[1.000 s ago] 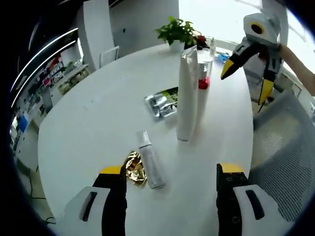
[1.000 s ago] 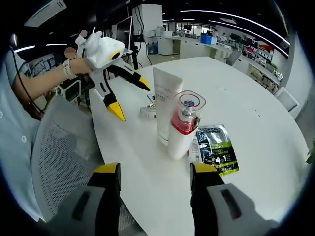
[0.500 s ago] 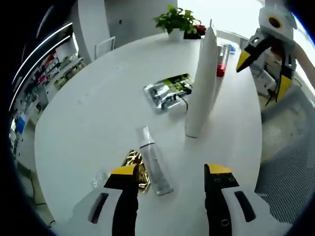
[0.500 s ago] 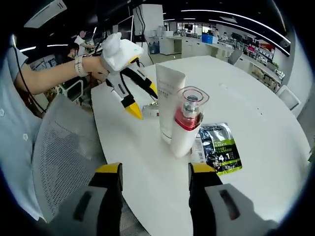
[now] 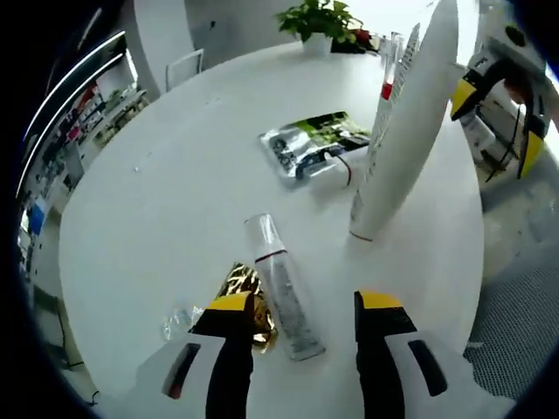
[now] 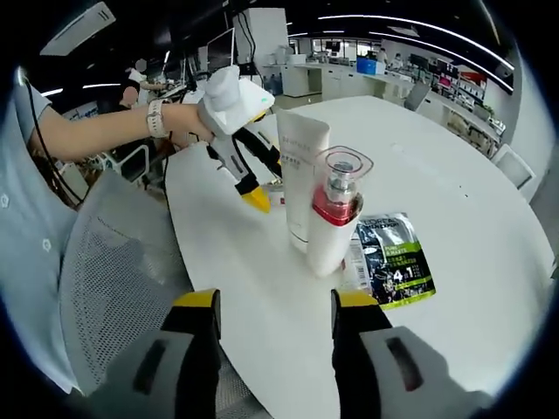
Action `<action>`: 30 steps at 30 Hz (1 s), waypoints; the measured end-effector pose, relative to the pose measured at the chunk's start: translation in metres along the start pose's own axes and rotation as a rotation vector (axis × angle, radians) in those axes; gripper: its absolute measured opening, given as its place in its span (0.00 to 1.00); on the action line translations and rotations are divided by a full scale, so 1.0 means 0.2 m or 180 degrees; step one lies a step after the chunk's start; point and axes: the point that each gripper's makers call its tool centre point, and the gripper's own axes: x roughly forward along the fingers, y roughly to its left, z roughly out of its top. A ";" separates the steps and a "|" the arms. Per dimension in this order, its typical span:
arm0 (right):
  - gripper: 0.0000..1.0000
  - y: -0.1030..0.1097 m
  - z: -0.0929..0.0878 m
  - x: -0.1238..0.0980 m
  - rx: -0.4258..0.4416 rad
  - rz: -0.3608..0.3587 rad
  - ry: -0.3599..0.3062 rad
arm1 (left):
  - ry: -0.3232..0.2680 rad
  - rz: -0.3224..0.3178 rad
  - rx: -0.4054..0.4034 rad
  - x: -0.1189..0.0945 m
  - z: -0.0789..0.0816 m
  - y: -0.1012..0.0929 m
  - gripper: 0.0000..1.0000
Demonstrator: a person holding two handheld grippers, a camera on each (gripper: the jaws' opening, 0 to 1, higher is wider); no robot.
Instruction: Arrange the skincare products in the storage area until every visible bottle or jar stands upright without overlapping.
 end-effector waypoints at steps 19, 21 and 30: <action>0.47 0.02 -0.06 0.00 0.0210 0.0025 -0.0034 | 0.0126 -0.0017 -0.0081 0.09 -0.01 0.03 0.32; 0.47 0.02 -0.07 0.00 0.0223 0.0033 -0.0041 | 0.0150 -0.0009 -0.0107 0.09 -0.02 0.03 0.31; 0.46 0.04 -0.07 0.02 0.0270 0.0060 -0.0067 | 0.0171 0.0055 -0.0129 0.11 -0.03 0.04 0.24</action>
